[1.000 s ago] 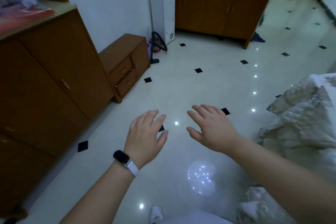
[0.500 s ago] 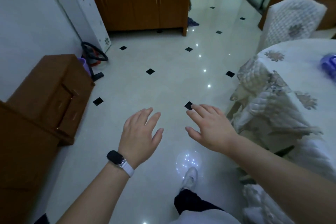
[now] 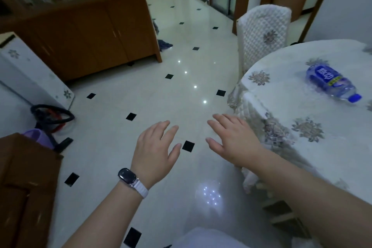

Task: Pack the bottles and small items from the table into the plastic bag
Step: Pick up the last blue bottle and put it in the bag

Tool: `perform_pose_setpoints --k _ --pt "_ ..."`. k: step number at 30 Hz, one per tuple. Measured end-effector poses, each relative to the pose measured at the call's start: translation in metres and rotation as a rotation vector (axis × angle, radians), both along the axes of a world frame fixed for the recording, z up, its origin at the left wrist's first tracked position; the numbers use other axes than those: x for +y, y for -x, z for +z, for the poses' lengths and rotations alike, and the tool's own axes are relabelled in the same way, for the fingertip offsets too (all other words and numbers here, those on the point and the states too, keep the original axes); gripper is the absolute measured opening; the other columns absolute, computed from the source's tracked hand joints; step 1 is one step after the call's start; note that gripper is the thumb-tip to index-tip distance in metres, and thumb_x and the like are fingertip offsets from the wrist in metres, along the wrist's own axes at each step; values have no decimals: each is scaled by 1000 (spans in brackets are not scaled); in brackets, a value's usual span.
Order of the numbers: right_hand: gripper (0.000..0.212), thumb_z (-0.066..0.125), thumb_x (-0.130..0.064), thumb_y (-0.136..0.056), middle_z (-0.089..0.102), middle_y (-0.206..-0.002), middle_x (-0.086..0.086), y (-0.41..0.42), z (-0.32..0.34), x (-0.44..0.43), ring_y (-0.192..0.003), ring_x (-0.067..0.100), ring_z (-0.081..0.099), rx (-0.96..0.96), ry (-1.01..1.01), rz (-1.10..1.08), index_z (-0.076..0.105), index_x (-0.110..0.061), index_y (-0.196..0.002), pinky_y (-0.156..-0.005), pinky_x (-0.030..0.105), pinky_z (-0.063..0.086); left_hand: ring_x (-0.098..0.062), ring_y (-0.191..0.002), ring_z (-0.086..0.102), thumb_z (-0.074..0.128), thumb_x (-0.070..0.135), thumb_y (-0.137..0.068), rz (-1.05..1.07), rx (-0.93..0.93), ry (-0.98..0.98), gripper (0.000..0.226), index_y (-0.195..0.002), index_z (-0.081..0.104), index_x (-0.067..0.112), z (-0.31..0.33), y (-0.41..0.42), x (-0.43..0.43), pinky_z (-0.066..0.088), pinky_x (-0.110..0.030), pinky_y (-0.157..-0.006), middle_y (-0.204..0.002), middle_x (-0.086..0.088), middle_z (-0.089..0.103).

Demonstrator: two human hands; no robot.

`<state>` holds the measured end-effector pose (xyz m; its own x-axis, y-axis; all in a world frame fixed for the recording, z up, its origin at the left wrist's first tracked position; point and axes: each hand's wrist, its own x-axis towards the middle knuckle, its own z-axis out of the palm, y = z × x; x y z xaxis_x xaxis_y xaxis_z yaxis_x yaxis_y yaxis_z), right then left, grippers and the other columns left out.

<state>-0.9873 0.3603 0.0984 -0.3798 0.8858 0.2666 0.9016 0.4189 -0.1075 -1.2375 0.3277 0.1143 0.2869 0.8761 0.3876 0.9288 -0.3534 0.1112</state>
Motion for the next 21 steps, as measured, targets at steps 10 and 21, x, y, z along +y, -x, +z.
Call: perform_pose_setpoints --k 10,21 --pt "55 42 -54 -87 63 -127 5 -41 -10 87 -116 28 58 -24 36 -307 64 -17 -121 -95 40 44 -31 -116 57 52 40 -89 -302 -26 29 46 -124 64 14 -19 -37 161 46 -44 -95 -128 -11 61" --pt "53 43 -54 -86 64 -123 4 -28 1 209 -111 28 59 -53 63 -685 66 -16 -116 -90 39 47 -28 -111 58 55 37 -88 -671 -101 36 42 -122 63 13 -25 -57 368 47 -40 -91 -122 -9 62"
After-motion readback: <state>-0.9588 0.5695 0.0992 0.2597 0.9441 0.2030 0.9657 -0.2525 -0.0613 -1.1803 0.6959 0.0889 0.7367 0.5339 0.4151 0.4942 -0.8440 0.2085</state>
